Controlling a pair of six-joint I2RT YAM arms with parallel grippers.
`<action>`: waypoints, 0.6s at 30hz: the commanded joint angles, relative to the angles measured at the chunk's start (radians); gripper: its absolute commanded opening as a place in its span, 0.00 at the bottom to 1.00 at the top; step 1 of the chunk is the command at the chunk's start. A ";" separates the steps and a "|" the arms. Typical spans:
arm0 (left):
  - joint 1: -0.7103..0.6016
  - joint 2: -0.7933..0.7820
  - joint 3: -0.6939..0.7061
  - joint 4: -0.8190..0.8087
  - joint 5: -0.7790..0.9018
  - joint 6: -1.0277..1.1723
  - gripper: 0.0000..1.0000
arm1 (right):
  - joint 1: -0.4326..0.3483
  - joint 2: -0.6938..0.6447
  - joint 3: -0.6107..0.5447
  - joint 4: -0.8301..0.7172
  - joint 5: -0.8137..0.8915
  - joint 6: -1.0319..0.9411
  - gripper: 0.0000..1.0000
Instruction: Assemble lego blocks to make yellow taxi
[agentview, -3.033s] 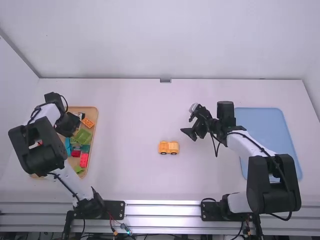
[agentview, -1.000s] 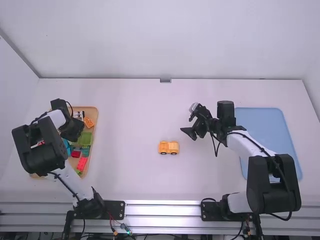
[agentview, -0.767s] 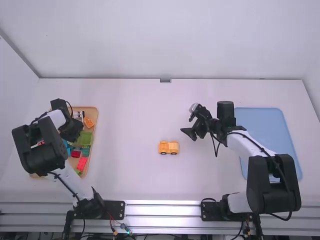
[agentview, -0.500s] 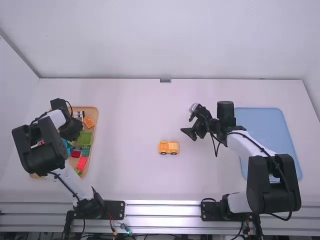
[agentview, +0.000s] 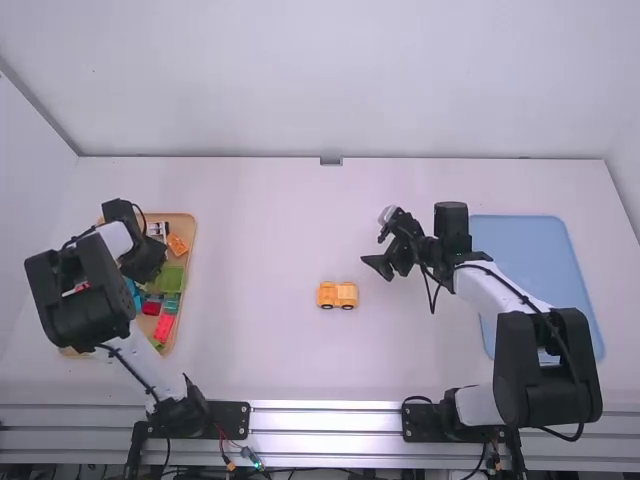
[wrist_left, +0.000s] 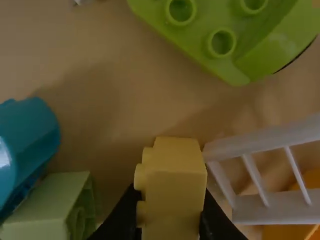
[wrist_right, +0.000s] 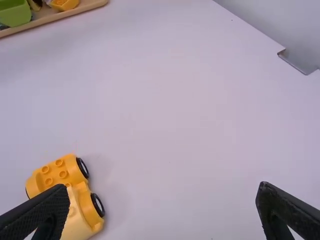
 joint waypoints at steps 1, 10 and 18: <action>-0.008 -0.006 0.051 -0.043 0.008 0.032 0.03 | 0.002 -0.006 0.004 0.005 -0.013 0.007 0.99; -0.010 -0.086 0.204 -0.193 -0.037 0.120 0.02 | 0.000 -0.006 0.004 0.163 -0.014 0.372 0.99; -0.171 -0.328 0.126 -0.071 -0.013 0.411 0.02 | 0.021 -0.006 0.018 0.385 -0.168 0.649 0.99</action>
